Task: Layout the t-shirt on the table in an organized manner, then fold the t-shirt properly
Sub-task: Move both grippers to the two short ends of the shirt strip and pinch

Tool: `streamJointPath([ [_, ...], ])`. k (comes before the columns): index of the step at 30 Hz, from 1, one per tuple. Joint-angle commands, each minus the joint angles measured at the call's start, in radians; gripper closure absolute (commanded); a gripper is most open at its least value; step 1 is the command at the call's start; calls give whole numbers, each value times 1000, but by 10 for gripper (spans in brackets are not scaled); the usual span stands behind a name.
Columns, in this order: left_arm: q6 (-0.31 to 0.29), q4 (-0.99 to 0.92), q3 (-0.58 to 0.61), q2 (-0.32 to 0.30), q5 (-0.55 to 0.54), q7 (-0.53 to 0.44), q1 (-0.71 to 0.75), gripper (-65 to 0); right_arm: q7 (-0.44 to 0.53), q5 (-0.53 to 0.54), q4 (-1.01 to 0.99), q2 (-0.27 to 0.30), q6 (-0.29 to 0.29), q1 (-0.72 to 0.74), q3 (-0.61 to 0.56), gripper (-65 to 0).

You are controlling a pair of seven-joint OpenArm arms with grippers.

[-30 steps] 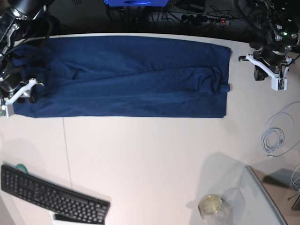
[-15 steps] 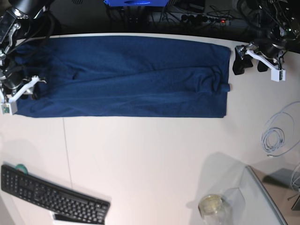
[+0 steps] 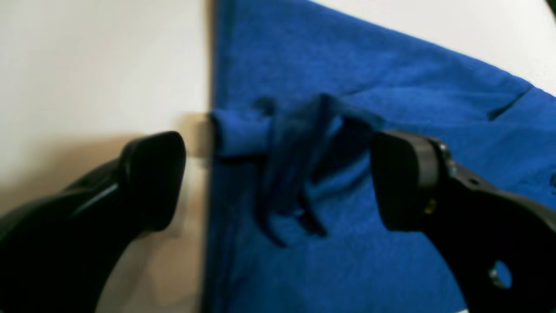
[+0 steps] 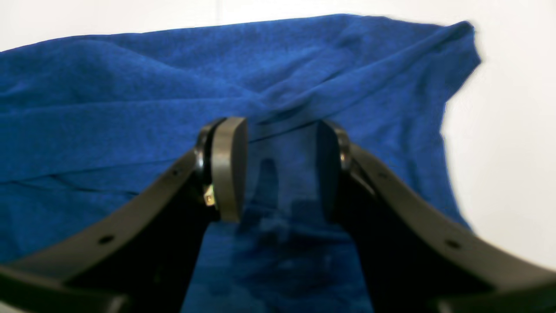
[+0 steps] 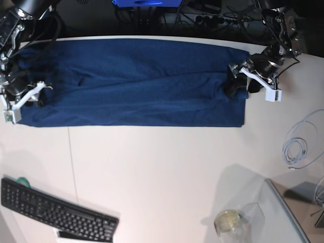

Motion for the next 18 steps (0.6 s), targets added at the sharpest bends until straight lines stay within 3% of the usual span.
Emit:
streamJointPath([
  [1, -8, -9, 6, -14, -12, -8, -3, -650, 19, 13, 15, 10, 5, 10, 0, -245],
  [10, -8, -165, 21, -34, -12, -86, -49, -650, 19, 13, 15, 4, 5, 13, 0, -245],
  [18, -8, -211, 110, -50, -12, -86, -76, -364, 19, 13, 15, -2, 5, 14, 0, -245],
])
